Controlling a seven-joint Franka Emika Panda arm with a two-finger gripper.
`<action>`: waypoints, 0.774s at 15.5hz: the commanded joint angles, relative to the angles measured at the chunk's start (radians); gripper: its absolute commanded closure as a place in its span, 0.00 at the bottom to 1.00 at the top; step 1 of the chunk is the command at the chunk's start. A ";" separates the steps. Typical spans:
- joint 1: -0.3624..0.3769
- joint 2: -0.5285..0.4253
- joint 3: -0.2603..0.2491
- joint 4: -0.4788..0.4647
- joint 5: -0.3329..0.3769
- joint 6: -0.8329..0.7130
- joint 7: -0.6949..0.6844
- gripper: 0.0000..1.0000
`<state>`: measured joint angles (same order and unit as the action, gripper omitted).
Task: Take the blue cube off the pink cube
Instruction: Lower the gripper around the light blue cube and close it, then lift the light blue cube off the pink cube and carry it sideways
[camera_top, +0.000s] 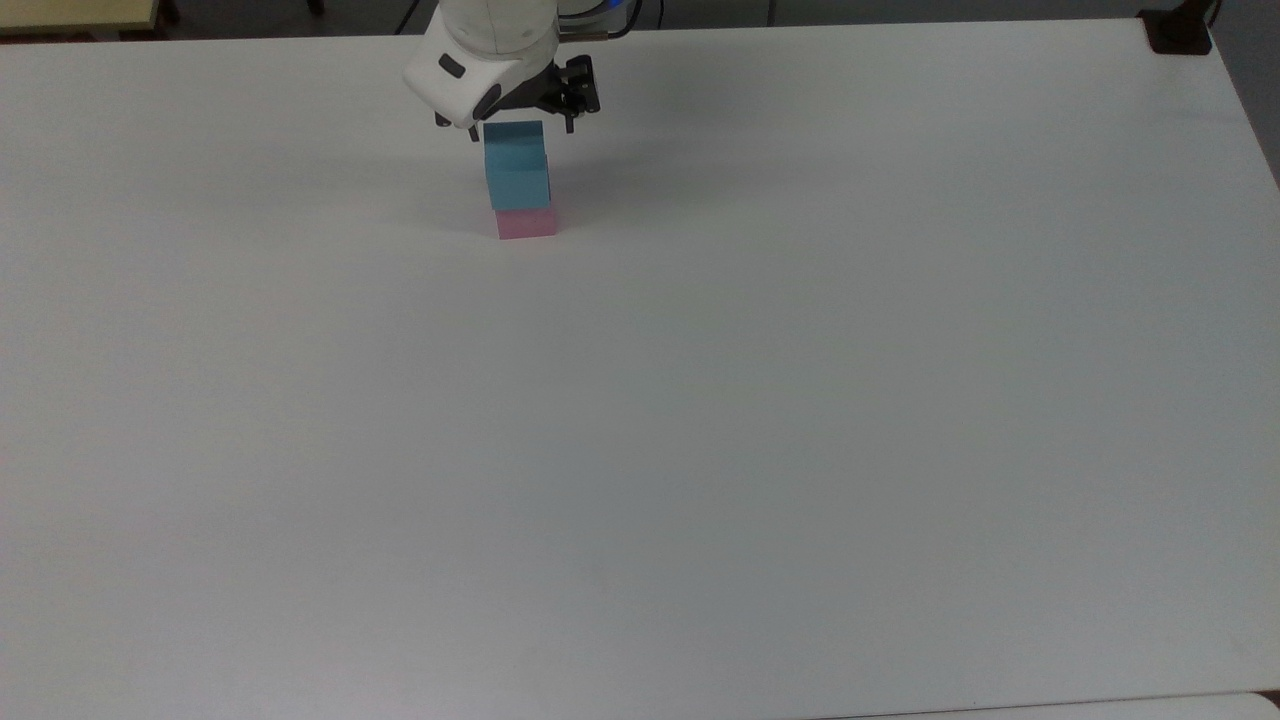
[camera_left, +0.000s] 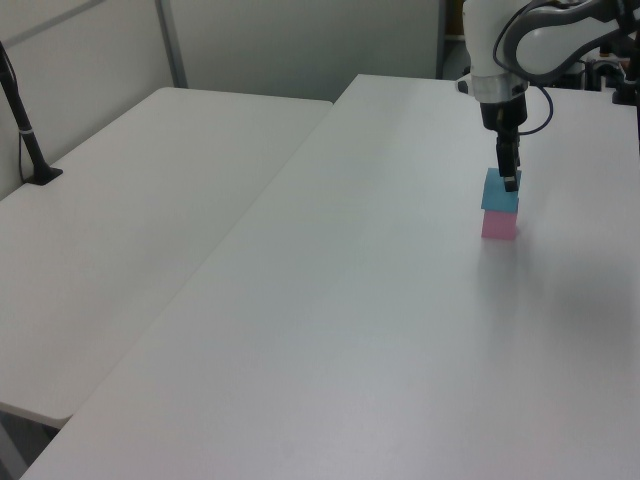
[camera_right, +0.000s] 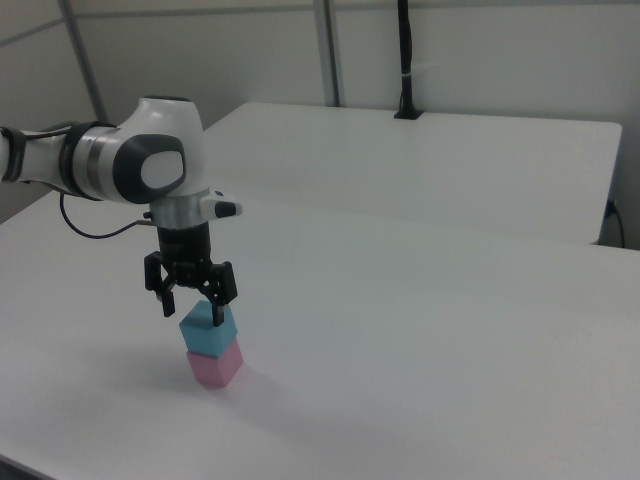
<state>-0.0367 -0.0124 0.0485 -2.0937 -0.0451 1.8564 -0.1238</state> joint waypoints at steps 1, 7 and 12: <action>-0.003 0.000 -0.004 -0.017 -0.019 0.040 0.010 0.00; -0.003 0.025 -0.004 -0.019 -0.042 0.055 0.012 0.36; -0.008 0.015 -0.004 0.023 -0.036 0.018 0.006 0.47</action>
<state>-0.0453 0.0184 0.0468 -2.0917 -0.0708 1.8799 -0.1238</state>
